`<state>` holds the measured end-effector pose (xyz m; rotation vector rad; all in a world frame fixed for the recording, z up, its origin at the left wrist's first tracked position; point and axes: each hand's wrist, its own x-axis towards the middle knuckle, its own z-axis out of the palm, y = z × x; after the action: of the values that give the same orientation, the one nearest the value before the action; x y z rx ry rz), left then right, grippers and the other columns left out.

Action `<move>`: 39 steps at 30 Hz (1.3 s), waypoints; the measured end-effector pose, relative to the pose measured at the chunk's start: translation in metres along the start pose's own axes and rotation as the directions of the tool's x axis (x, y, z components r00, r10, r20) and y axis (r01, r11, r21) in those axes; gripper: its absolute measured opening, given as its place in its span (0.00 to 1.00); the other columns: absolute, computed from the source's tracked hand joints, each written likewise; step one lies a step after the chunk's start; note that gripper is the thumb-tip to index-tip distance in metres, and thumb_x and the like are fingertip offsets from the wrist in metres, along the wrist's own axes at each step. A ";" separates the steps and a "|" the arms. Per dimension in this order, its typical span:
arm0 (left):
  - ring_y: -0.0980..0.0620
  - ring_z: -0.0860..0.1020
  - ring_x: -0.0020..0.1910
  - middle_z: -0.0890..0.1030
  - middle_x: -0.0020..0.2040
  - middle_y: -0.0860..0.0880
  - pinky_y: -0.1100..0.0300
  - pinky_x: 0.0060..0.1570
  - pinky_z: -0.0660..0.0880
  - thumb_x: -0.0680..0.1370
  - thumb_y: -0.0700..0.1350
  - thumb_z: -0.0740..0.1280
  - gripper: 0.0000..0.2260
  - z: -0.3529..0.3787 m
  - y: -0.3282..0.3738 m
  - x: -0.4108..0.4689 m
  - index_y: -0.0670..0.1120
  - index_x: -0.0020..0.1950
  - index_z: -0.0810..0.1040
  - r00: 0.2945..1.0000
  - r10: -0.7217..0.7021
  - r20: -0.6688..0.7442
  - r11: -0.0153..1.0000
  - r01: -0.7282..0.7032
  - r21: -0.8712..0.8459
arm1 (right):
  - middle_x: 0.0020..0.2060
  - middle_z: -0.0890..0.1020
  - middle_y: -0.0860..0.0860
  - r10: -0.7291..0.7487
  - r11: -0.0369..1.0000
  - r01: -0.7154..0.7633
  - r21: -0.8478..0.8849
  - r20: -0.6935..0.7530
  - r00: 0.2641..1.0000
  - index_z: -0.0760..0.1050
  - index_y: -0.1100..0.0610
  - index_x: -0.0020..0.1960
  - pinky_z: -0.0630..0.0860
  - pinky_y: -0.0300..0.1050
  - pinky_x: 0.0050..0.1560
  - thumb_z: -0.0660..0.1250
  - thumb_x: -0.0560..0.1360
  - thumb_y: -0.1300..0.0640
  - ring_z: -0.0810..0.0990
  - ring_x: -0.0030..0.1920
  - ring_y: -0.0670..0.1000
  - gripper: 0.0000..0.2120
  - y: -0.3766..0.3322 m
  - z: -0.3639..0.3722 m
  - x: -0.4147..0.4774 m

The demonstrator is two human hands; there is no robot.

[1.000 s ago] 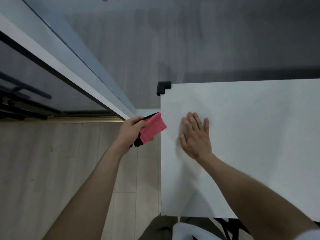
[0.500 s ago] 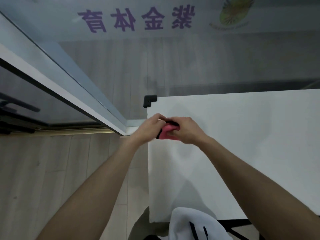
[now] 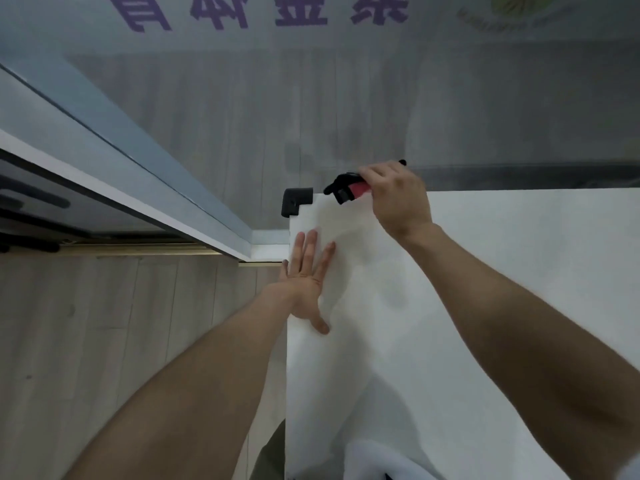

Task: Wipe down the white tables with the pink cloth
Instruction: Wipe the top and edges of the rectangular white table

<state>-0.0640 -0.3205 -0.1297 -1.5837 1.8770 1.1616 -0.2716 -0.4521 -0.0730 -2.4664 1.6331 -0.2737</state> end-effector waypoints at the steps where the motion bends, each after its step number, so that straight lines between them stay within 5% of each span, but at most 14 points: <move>1: 0.46 0.08 0.69 0.07 0.69 0.52 0.27 0.82 0.37 0.62 0.64 0.88 0.80 0.001 -0.001 0.000 0.59 0.78 0.16 1.000 0.004 0.008 1.000 -0.004 -0.007 | 0.62 0.85 0.56 -0.025 1.000 0.026 -0.012 0.051 0.998 0.81 0.58 0.70 0.78 0.54 0.60 0.61 0.81 0.68 0.81 0.62 0.61 0.21 -0.003 0.012 -0.004; 4: 0.47 0.07 0.68 0.07 0.70 0.52 0.24 0.81 0.39 0.62 0.64 0.88 0.81 0.004 -0.003 0.000 0.61 0.76 0.15 1.000 0.024 0.019 1.000 -0.023 -0.019 | 0.69 0.81 0.54 0.022 0.999 -0.025 0.041 0.075 0.997 0.76 0.58 0.76 0.69 0.52 0.76 0.59 0.80 0.67 0.76 0.72 0.59 0.25 -0.005 0.034 -0.025; 10: 0.44 0.09 0.70 0.09 0.72 0.49 0.25 0.82 0.41 0.60 0.69 0.86 0.82 0.006 -0.007 0.002 0.60 0.72 0.11 1.000 0.001 0.006 0.999 -0.002 0.040 | 0.68 0.79 0.60 0.090 0.989 -0.094 0.114 0.040 0.995 0.73 0.62 0.77 0.58 0.58 0.84 0.59 0.81 0.63 0.73 0.73 0.64 0.25 -0.052 0.066 -0.001; 16: 0.45 0.09 0.71 0.09 0.73 0.51 0.25 0.81 0.39 0.61 0.66 0.87 0.81 0.004 -0.006 0.000 0.61 0.76 0.14 1.000 -0.010 0.006 1.000 0.010 0.010 | 0.60 0.80 0.57 0.002 0.994 -0.003 0.112 0.012 1.000 0.76 0.59 0.73 0.66 0.57 0.76 0.62 0.82 0.61 0.76 0.66 0.62 0.20 -0.014 0.066 -0.005; 21: 0.45 0.08 0.69 0.08 0.70 0.50 0.25 0.82 0.42 0.63 0.66 0.87 0.80 0.000 -0.001 -0.004 0.60 0.75 0.13 0.998 -0.023 0.062 1.000 0.022 0.020 | 0.60 0.81 0.62 0.218 0.974 -0.217 0.068 -0.002 0.976 0.78 0.64 0.67 0.62 0.60 0.81 0.61 0.78 0.61 0.76 0.65 0.65 0.19 -0.014 0.062 -0.006; 25: 0.44 0.07 0.67 0.07 0.69 0.49 0.24 0.82 0.41 0.64 0.70 0.84 0.79 -0.003 0.000 -0.003 0.55 0.72 0.11 0.995 -0.050 0.092 0.997 0.045 0.056 | 0.62 0.81 0.59 0.102 0.982 -0.103 0.158 0.014 0.995 0.77 0.62 0.68 0.61 0.56 0.81 0.60 0.79 0.57 0.76 0.65 0.61 0.20 -0.082 0.071 0.014; 28: 0.45 0.08 0.70 0.08 0.71 0.51 0.23 0.81 0.40 0.63 0.66 0.86 0.80 -0.003 -0.001 -0.005 0.59 0.76 0.14 0.998 -0.022 0.063 1.000 0.021 0.009 | 0.60 0.82 0.57 0.075 0.990 -0.072 0.121 -0.026 0.997 0.77 0.60 0.68 0.66 0.56 0.78 0.59 0.84 0.53 0.77 0.64 0.60 0.18 -0.037 0.068 0.000; 33: 0.44 0.08 0.69 0.08 0.70 0.50 0.25 0.82 0.40 0.64 0.66 0.86 0.79 -0.005 0.001 -0.005 0.60 0.75 0.13 0.995 -0.031 0.091 0.999 0.029 0.023 | 0.57 0.82 0.61 0.286 0.958 -0.283 0.053 -0.072 0.955 0.79 0.63 0.62 0.65 0.60 0.78 0.64 0.79 0.54 0.78 0.61 0.63 0.17 -0.008 0.065 -0.006; 39: 0.43 0.07 0.68 0.07 0.69 0.48 0.25 0.82 0.39 0.64 0.71 0.83 0.79 -0.007 0.002 -0.006 0.54 0.74 0.12 0.994 -0.047 0.096 0.997 0.041 0.064 | 0.57 0.83 0.56 0.096 0.977 -0.085 0.195 -0.051 0.994 0.79 0.59 0.63 0.68 0.54 0.74 0.62 0.84 0.51 0.78 0.60 0.59 0.15 -0.070 0.075 0.016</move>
<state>-0.0630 -0.3227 -0.1210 -1.5004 1.7890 1.1307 -0.1851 -0.4368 -0.1274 -2.2552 1.6512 -0.4737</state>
